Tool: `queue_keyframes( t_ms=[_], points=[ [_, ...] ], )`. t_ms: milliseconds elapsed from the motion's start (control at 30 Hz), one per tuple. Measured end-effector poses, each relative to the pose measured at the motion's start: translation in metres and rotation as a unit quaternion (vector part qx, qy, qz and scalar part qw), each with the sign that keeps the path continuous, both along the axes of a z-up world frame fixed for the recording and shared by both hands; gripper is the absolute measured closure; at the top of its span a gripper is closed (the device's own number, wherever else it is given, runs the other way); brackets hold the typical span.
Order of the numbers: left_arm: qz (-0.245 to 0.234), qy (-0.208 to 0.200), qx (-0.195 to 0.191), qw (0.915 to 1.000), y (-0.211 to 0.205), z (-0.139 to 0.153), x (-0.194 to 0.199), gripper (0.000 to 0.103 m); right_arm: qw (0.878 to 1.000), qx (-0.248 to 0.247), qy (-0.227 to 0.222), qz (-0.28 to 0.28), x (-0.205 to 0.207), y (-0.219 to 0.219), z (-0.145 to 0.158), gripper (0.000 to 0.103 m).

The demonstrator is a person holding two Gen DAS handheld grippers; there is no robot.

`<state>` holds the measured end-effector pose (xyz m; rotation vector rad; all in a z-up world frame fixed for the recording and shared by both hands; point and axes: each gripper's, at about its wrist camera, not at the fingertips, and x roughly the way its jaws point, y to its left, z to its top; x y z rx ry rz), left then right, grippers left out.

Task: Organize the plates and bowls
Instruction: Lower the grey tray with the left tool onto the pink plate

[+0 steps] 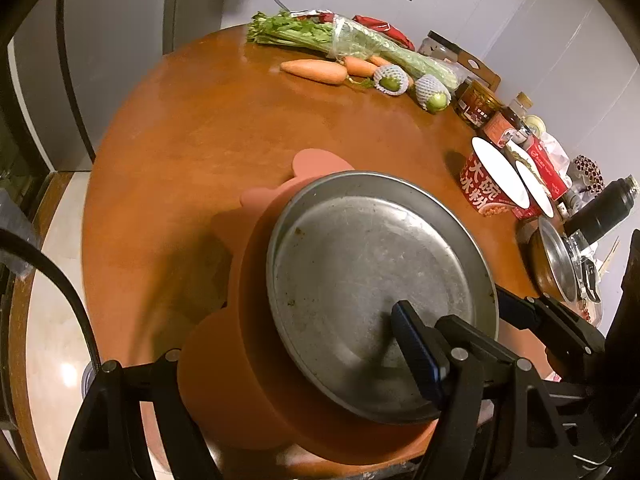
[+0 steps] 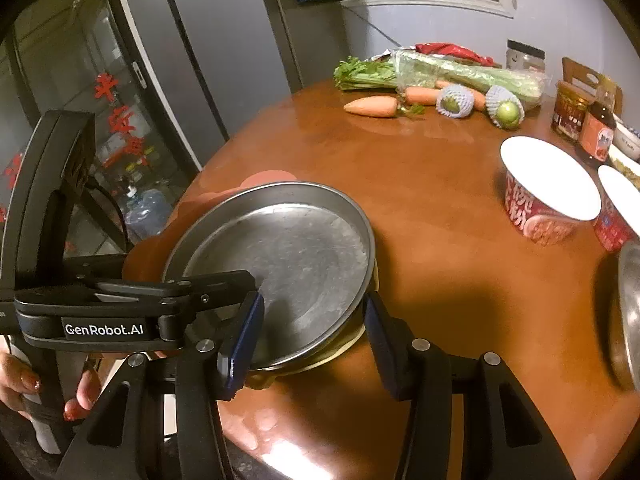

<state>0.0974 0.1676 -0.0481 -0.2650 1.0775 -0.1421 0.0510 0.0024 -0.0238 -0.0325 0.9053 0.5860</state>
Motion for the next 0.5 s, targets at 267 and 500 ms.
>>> queue_keyframes(
  t_ms=[267, 500],
  points=[
    [-0.011, 0.000, 0.003, 0.9999, -0.018, -0.001, 0.029, 0.025, 1.000, -0.013, -0.012, -0.020, 0.026, -0.011, -0.002, 0.050],
    [-0.022, -0.007, 0.014, 0.9996, -0.033, 0.000, 0.047, 0.025, 0.999, -0.022, -0.022, -0.032, 0.044, -0.025, -0.004, 0.050]
  ],
)
